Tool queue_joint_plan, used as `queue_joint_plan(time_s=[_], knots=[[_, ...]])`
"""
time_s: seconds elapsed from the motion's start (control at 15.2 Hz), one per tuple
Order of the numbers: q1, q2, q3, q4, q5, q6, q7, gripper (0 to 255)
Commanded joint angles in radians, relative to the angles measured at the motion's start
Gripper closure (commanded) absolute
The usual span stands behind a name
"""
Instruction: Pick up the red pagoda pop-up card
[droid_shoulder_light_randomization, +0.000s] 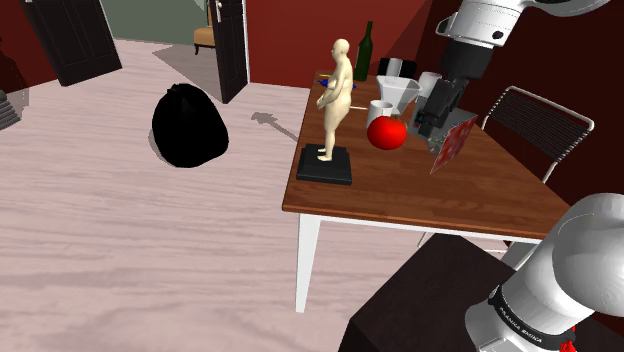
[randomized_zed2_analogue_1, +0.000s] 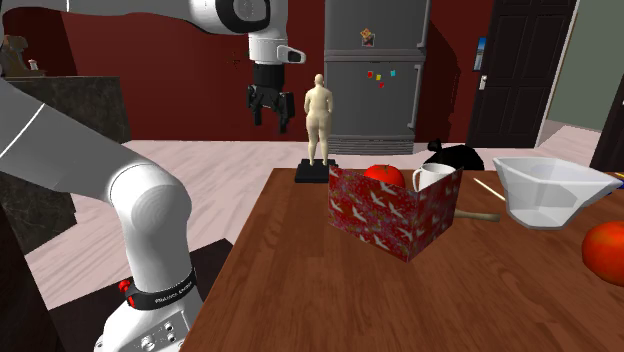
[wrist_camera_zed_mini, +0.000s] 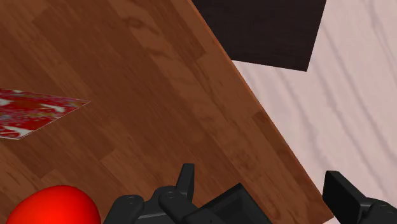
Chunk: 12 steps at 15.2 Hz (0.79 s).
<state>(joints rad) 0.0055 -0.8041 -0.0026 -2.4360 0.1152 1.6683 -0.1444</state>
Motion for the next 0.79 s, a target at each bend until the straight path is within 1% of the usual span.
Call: queue_joint_plan(time_s=[0.0, 0.4, 0.73], knots=[[0.0, 0.0, 0.0, 0.0, 0.0, 0.0, 0.0, 0], [-0.059, 0.089, -0.117, 0.04, -0.076, 0.045, -0.108, 0], [-0.097, 0.186, -0.211, 0.101, -0.122, 0.083, -0.197, 0]])
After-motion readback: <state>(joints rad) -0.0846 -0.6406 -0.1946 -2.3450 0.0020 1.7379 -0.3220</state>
